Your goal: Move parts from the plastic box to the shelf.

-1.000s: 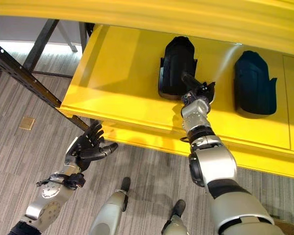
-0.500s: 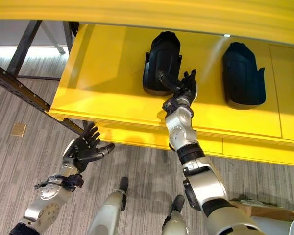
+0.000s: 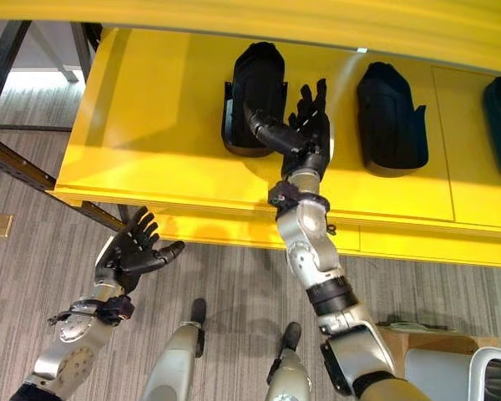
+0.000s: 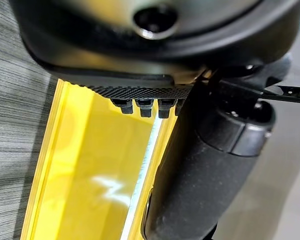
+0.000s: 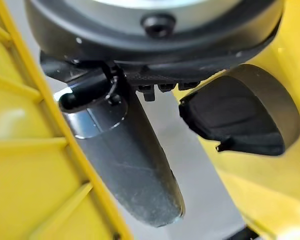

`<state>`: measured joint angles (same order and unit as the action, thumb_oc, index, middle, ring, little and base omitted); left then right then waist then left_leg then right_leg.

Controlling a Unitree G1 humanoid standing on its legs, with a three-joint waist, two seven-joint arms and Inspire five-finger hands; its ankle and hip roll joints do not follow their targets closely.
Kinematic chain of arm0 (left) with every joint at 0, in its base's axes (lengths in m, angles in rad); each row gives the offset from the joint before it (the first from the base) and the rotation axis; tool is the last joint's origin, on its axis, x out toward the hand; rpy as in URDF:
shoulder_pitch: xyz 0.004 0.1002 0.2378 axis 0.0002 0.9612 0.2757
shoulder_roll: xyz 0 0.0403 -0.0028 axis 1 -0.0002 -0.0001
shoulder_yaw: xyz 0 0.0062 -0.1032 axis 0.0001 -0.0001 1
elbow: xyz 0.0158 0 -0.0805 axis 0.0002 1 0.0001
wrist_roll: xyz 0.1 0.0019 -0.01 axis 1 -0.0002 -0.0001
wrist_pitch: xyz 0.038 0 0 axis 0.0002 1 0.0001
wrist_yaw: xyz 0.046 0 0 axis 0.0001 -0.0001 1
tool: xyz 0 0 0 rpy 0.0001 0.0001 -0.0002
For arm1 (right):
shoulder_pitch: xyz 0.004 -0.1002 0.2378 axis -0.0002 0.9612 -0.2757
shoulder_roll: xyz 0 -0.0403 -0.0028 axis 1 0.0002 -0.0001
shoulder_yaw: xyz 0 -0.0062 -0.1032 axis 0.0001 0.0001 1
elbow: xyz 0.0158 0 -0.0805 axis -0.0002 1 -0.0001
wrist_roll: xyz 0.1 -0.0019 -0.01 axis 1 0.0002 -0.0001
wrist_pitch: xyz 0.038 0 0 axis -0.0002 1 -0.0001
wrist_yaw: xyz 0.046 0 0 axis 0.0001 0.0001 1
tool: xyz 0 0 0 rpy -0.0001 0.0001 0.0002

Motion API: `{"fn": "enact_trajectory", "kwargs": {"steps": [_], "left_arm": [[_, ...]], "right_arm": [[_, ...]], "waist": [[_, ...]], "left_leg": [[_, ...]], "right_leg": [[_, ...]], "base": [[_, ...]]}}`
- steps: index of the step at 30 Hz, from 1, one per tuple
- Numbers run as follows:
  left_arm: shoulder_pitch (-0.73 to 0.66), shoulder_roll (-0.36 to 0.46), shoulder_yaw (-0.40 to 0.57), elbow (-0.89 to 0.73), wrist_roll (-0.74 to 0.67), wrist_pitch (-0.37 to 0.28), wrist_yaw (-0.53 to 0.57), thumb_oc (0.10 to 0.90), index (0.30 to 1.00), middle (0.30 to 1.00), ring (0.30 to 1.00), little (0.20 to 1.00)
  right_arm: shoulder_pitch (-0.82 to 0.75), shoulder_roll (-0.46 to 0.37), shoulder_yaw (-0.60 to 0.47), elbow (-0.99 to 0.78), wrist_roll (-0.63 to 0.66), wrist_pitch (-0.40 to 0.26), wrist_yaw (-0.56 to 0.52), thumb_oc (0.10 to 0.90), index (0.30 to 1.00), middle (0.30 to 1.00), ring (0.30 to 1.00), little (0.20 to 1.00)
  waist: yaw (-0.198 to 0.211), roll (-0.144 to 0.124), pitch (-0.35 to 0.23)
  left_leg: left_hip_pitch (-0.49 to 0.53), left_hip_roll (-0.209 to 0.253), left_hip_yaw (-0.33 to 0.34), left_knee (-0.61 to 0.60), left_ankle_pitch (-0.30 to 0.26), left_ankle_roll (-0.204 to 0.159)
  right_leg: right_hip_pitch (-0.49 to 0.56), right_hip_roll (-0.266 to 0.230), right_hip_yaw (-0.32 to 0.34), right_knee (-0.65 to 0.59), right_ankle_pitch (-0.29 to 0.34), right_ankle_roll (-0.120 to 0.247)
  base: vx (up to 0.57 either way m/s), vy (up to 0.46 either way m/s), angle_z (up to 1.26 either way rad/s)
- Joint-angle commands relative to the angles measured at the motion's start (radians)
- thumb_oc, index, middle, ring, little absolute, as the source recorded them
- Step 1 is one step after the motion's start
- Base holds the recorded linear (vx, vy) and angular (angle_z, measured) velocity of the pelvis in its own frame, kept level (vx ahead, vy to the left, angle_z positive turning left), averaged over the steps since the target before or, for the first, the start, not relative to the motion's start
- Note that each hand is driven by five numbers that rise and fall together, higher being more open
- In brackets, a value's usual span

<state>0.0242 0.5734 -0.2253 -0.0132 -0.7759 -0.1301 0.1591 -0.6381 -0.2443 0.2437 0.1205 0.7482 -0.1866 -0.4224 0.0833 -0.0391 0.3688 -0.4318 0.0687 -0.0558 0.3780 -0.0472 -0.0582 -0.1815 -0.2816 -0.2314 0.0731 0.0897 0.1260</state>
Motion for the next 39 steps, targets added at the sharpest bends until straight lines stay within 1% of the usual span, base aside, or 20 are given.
{"fn": "enact_trajectory", "kwargs": {"steps": [1, 2, 3, 5, 6, 7, 9, 12, 13, 14, 16, 17, 21, 24, 26, 32, 33, 36, 38, 39], "left_arm": [[0.001, 0.01, 0.055, -0.148, 0.044, -0.071, -0.022, 0.9, 1.0, 1.0, 1.0, 1.0], [0.001, 0.01, 0.055, -0.148, 0.044, -0.071, -0.022, 0.9, 1.0, 1.0, 1.0, 1.0], [0.013, 0.009, 0.074, -0.157, 0.058, -0.07, -0.03, 0.9, 1.0, 1.0, 1.0, 1.0], [0.024, 0.01, 0.086, -0.17, 0.078, -0.068, -0.038, 0.9, 1.0, 1.0, 1.0, 1.0], [0.025, 0.01, 0.086, -0.17, 0.078, -0.068, -0.038, 0.9, 1.0, 1.0, 1.0, 1.0], [0.037, 0.017, 0.108, -0.192, 0.112, -0.073, -0.047, 0.9, 1.0, 1.0, 1.0, 1.0], [0.046, 0.031, 0.136, -0.223, 0.152, -0.083, -0.058, 0.9, 1.0, 1.0, 1.0, 1.0], [0.069, 0.048, 0.185, -0.269, 0.209, -0.106, -0.062, 0.9, 1.0, 1.0, 1.0, 1.0], [0.069, 0.048, 0.185, -0.269, 0.209, -0.106, -0.062, 0.9, 1.0, 1.0, 1.0, 1.0], [0.075, 0.075, 0.225, -0.306, 0.26, -0.128, -0.061, 0.9, 1.0, 1.0, 1.0, 1.0], [0.077, 0.079, 0.241, -0.307, 0.284, -0.138, -0.055, 0.9, 1.0, 1.0, 1.0, 1.0], [0.073, 0.104, 0.283, -0.343, 0.341, -0.16, -0.051, 0.9, 1.0, 1.0, 1.0, 1.0], [0.05, 0.154, 0.33, -0.394, 0.473, -0.202, -0.02, 0.9, 1.0, 1.0, 1.0, 1.0], [0.036, 0.168, 0.336, -0.407, 0.534, -0.212, -0.001, 0.9, 1.0, 1.0, 1.0, 1.0], [0.011, 0.209, 0.339, -0.419, 0.657, -0.218, 0.036, 0.9, 1.0, 1.0, 1.0, 1.0], [-0.034, 0.264, 0.32, -0.386, 0.777, -0.213, 0.077, 0.9, 1.0, 1.0, 1.0, 1.0], [-0.064, 0.281, 0.302, -0.354, 0.819, -0.197, 0.09, 0.9, 1.0, 1.0, 1.0, 1.0], [-0.132, 0.318, 0.252, -0.263, 0.883, -0.184, 0.105, 0.9, 1.0, 1.0, 1.0, 1.0], [-0.159, 0.325, 0.227, -0.233, 0.902, -0.185, 0.109, 0.9, 1.0, 1.0, 1.0, 1.0], [-0.194, 0.34, 0.19, -0.182, 0.93, -0.172, 0.099, 0.9, 1.0, 1.0, 1.0, 1.0]], "right_arm": [[0.003, -0.057, -0.02, -0.205, -0.064, -0.079, 0.09, 0.9, 1.0, 1.0, 1.0, 1.0], [0.003, -0.057, -0.02, -0.205, -0.064, -0.079, 0.09, 0.9, 1.0, 1.0, 1.0, 1.0], [0.089, -0.071, 0.003, -0.29, -0.037, -0.079, 0.156, 0.9, 1.0, 1.0, 1.0, 1.0], [0.158, -0.078, 0.015, -0.343, -0.012, -0.077, 0.196, 0.9, 1.0, 1.0, 1.0, 1.0], [0.158, -0.078, 0.015, -0.343, -0.012, -0.077, 0.196, 0.9, 1.0, 1.0, 1.0, 1.0], [0.229, -0.11, 0.023, -0.4, 0.021, -0.071, 0.258, 0.9, 1.0, 1.0, 1.0, 1.0], [0.297, -0.139, 0.029, -0.447, 0.064, -0.071, 0.318, 0.9, 1.0, 1.0, 1.0, 1.0], [0.388, -0.181, 0.023, -0.489, 0.084, -0.058, 0.384, 0.9, 1.0, 1.0, 1.0, 1.0], [0.388, -0.181, 0.023, -0.49, 0.084, -0.058, 0.384, 0.9, 1.0, 1.0, 1.0, 1.0], [0.449, -0.21, 0.017, -0.503, 0.113, -0.052, 0.424, 0.9, 1.0, 1.0, 1.0, 1.0], [0.474, -0.219, 0.008, -0.513, 0.12, -0.047, 0.439, 0.9, 1.0, 1.0, 1.0, 1.0], [0.535, -0.238, -0.002, -0.528, 0.134, -0.037, 0.481, 0.9, 1.0, 1.0, 1.0, 1.0], [0.621, -0.25, -0.033, -0.531, 0.109, -0.035, 0.514, 0.9, 1.0, 1.0, 1.0, 1.0], [0.646, -0.254, -0.046, -0.537, 0.098, -0.034, 0.516, 0.9, 1.0, 1.0, 1.0, 1.0], [0.678, -0.255, -0.058, -0.547, 0.086, -0.04, 0.526, 0.9, 1.0, 1.0, 1.0, 1.0], [0.694, -0.27, -0.042, -0.543, 0.099, -0.036, 0.547, 0.9, 1.0, 1.0, 1.0, 1.0], [0.694, -0.275, -0.042, -0.538, 0.092, -0.033, 0.542, 0.9, 1.0, 1.0, 1.0, 1.0], [0.689, -0.274, -0.045, -0.526, 0.082, -0.041, 0.536, 0.9, 1.0, 1.0, 1.0, 1.0], [0.688, -0.274, -0.048, -0.525, 0.078, -0.044, 0.535, 0.9, 1.0, 1.0, 1.0, 1.0], [0.683, -0.28, -0.04, -0.523, 0.071, -0.044, 0.536, 0.9, 1.0, 1.0, 1.0, 1.0]], "waist": [[-0.008, -0.003, -0.062], [-0.008, -0.003, -0.062], [-0.018, -0.01, -0.073], [-0.024, -0.011, -0.08], [-0.024, -0.011, -0.08], [-0.031, -0.013, -0.086], [-0.037, -0.013, -0.093], [-0.042, -0.013, -0.104], [-0.042, -0.013, -0.104], [-0.043, -0.011, -0.111], [-0.045, -0.01, -0.114], [-0.048, -0.008, -0.124], [-0.06, -0.002, -0.141], [-0.068, 0.0, -0.149], [-0.083, 0.001, -0.157], [-0.104, 0.0, -0.163], [-0.112, 0.0, -0.165], [-0.136, 0.002, -0.167], [-0.136, 0.002, -0.165], [-0.153, 0.004, -0.163]], "left_leg": [[0.102, 0.017, 0.035, -0.148, 0.056, 0.036], [0.102, 0.017, 0.035, -0.148, 0.057, 0.036], [0.117, 0.026, 0.037, -0.167, 0.065, 0.032], [0.127, 0.031, 0.04, -0.179, 0.072, 0.029], [0.127, 0.031, 0.04, -0.179, 0.072, 0.029], [0.139, 0.037, 0.042, -0.195, 0.079, 0.025], [0.15, 0.042, 0.042, -0.21, 0.087, 0.02], [0.172, 0.052, 0.044, -0.238, 0.098, 0.015], [0.173, 0.052, 0.044, -0.238, 0.099, 0.015], [0.184, 0.056, 0.043, -0.255, 0.106, 0.01], [0.191, 0.058, 0.042, -0.264, 0.11, 0.008], [0.205, 0.064, 0.044, -0.282, 0.116, 0.004], [0.231, 0.074, 0.053, -0.311, 0.127, -0.007], [0.243, 0.079, 0.061, -0.323, 0.129, -0.01], [0.261, 0.09, 0.078, -0.333, 0.13, -0.015], [0.293, 0.107, 0.114, -0.35, 0.13, -0.022], [0.301, 0.111, 0.123, -0.352, 0.13, -0.023], [0.316, 0.125, 0.15, -0.353, 0.129, -0.027], [0.32, 0.127, 0.158, -0.352, 0.129, -0.028], [0.327, 0.131, 0.167, -0.35, 0.127, -0.03]], "right_leg": [[0.031, 0.009, 0.005, 0.167, -0.127, -0.016], [0.031, 0.009, 0.005, 0.167, -0.127, -0.016], [0.037, 0.017, 0.01, 0.159, -0.127, -0.017], [0.042, 0.021, 0.009, 0.154, -0.127, -0.019], [0.042, 0.021, 0.009, 0.154, -0.127, -0.019], [0.047, 0.026, 0.01, 0.147, -0.126, -0.019], [0.053, 0.032, 0.01, 0.136, -0.126, -0.018], [0.065, 0.037, 0.007, 0.125, -0.126, -0.018], [0.066, 0.037, 0.007, 0.124, -0.126, -0.018], [0.075, 0.042, 0.004, 0.115, -0.127, -0.018], [0.08, 0.044, 0.003, 0.111, -0.127, -0.018], [0.092, 0.048, -0.002, 0.101, -0.129, -0.017], [0.109, 0.056, -0.003, 0.081, -0.128, -0.015], [0.111, 0.06, 0.002, 0.077, -0.126, -0.015], [0.108, 0.069, 0.019, 0.073, -0.126, -0.014], [0.104, 0.085, 0.052, 0.068, -0.124, -0.013], [0.101, 0.089, 0.062, 0.069, -0.123, -0.012], [0.09, 0.097, 0.087, 0.075, -0.123, -0.01], [0.086, 0.099, 0.096, 0.078, -0.123, -0.01], [0.082, 0.101, 0.106, 0.084, -0.124, -0.01]], "base": [[-0.01, -0.043, -0.06], [0.0, -0.055, -0.02], [0.0, -0.055, 0.01], [0.0, -0.034, 0.0], [0.0, -0.031, -0.04], [0.0, -0.033, -0.07], [0.01, -0.042, -0.07], [0.02, -0.035, -0.01], [0.02, -0.038, -0.09], [0.02, -0.037, -0.05], [0.02, -0.038, 0.01], [0.03, -0.04, -0.03], [0.03, -0.032, 0.02], [0.01, -0.007, -0.02], [0.03, -0.019, -0.08], [0.02, -0.007, -0.2], [0.02, -0.002, -0.34], [0.01, 0.006, -0.31], [0.0, 0.01, -0.3], [0.01, 0.015, -0.19]]}}
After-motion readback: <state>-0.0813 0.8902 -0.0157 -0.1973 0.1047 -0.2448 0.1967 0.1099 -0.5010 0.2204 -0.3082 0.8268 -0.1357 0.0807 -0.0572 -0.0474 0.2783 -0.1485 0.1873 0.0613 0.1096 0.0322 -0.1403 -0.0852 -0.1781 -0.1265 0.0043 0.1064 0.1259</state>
